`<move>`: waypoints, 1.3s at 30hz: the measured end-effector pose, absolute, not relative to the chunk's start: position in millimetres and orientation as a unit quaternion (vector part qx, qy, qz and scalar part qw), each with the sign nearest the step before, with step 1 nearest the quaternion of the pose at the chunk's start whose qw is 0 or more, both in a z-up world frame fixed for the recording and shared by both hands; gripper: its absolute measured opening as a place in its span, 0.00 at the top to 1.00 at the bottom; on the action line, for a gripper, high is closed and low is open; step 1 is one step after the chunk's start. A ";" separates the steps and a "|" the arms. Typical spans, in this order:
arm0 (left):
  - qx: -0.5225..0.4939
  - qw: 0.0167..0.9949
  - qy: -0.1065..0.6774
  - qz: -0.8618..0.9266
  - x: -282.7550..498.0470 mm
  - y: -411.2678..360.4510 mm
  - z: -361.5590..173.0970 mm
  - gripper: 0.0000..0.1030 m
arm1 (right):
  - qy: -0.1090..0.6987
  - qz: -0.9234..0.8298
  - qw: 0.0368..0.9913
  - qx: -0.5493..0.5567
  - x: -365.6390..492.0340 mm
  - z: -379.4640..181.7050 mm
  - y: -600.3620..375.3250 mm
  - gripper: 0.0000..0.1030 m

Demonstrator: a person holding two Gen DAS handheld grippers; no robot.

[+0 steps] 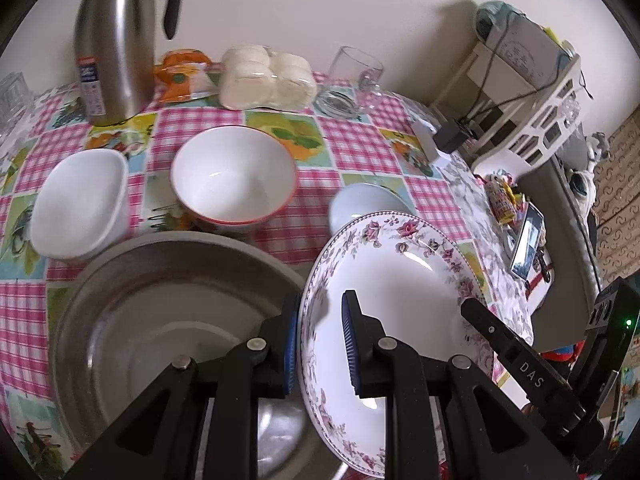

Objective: Organize plates and bowls
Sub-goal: 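Carry the floral plate with both grippers over the steel basin and lower it in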

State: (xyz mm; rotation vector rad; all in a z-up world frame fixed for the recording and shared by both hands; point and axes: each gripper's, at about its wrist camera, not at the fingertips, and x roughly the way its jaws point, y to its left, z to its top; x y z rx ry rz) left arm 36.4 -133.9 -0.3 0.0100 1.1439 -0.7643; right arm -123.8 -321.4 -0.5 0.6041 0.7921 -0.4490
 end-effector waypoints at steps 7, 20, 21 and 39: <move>-0.009 0.780 0.532 -0.330 49.7 -105.1 -1.9 0.80 | 0.383 -0.196 0.861 0.273 -106.1 -0.5 -294.6 0.83; -0.022 0.785 0.550 -0.283 69.2 -59.9 -13.3 0.78 | 0.406 -0.168 0.862 0.253 -74.9 -10.5 -250.6 0.83; -0.024 0.785 0.552 -0.280 70.1 -56.1 -14.1 0.78 | 0.406 -0.165 0.863 0.252 -73.0 -10.3 -247.2 0.83; -0.030 0.782 0.584 -0.217 77.0 -8.1 -34.2 0.73 | 0.447 -0.120 0.863 0.203 -46.7 -22.5 -194.7 0.83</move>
